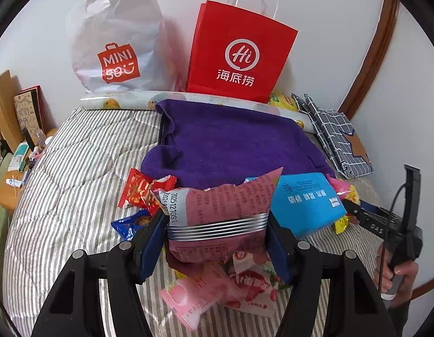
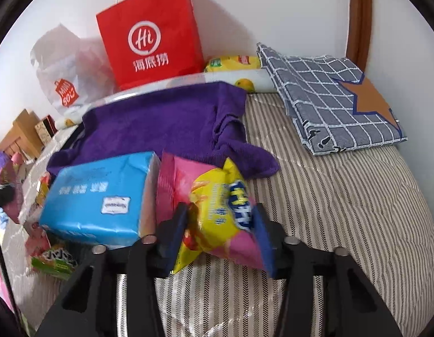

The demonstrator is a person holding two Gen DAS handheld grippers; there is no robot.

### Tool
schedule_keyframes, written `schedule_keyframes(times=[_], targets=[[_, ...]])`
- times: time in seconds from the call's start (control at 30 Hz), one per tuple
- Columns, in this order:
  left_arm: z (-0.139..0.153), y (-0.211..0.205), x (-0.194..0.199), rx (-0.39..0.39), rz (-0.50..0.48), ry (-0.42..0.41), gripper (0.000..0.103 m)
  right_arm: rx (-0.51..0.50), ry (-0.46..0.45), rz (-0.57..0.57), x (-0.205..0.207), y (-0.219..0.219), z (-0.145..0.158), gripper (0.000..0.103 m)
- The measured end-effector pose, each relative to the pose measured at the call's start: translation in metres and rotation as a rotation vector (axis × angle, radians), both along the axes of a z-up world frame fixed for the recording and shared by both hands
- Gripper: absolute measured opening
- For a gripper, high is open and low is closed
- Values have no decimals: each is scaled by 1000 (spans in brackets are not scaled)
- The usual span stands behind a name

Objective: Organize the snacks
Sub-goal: 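Lift both bags and carry them over the purple towel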

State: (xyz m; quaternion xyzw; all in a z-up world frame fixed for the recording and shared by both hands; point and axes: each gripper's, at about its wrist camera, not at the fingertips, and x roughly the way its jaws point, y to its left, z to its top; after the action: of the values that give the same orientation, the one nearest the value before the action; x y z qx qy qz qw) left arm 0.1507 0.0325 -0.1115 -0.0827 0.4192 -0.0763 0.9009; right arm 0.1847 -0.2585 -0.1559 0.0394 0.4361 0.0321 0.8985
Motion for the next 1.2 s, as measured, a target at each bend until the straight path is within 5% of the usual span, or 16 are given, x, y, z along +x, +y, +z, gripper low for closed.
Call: schedule_keyframes(times=[0.17, 0.27, 0.3, 0.4, 0.87, 1.2], targets=[[2, 1, -10, 2, -5, -7, 64, -7, 14, 9, 8, 4, -11, 75], [3, -1, -14, 5, -8, -10, 64, 0, 23, 14, 11, 5, -15, 76], [3, -1, -15, 4, -12, -11, 64, 4, 37, 14, 13, 5, -17, 76], [4, -2, -19, 4, -20, -18, 64, 38, 61, 17, 11, 3, -22, 54], [3, -13, -29, -38, -63, -32, 64, 77, -5, -32, -39, -4, 13, 54], [8, -32, -33, -35, -109, -61, 64, -30, -59, -63, -74, 15, 24, 54]])
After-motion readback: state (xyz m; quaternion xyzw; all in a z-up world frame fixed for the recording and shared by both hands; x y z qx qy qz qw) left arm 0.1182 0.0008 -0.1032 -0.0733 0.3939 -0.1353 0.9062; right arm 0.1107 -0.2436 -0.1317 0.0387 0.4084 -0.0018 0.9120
